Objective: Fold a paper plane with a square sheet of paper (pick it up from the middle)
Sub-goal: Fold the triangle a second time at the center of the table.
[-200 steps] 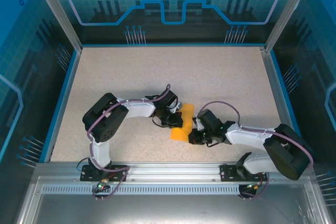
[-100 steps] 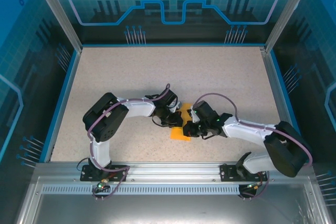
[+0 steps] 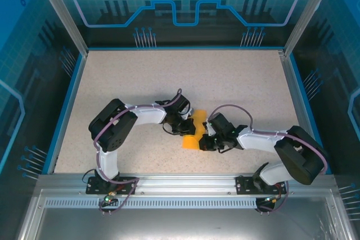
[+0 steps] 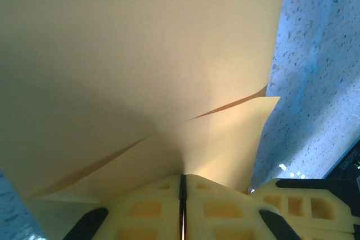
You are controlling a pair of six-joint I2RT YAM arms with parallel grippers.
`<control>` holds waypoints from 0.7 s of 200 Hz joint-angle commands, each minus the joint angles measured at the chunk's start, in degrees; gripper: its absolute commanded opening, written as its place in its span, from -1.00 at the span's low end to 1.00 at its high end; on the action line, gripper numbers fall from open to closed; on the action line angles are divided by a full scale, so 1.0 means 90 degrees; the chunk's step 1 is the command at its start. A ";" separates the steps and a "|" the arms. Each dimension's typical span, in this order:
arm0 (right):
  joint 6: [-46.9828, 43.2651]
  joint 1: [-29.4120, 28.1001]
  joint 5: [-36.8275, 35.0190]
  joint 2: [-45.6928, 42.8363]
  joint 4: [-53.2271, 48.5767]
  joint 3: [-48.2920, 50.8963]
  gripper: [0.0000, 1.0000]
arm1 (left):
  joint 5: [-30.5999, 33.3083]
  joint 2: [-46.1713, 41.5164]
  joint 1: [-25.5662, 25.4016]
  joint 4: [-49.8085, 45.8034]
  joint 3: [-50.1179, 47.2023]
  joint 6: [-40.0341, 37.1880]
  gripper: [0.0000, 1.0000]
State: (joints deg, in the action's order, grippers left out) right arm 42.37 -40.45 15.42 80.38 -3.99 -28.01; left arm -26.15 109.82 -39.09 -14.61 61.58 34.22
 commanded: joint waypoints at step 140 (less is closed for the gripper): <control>-0.0108 0.0134 0.0385 -0.0700 -0.0047 0.0205 -0.84 | 0.1130 -0.1373 0.0127 -0.1278 0.0167 0.0533 -0.23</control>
State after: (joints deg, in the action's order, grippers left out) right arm 41.95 -40.07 16.91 76.44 -6.15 -26.09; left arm -17.85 100.51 -37.87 -25.43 66.37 34.22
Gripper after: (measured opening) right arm 0.064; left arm 0.365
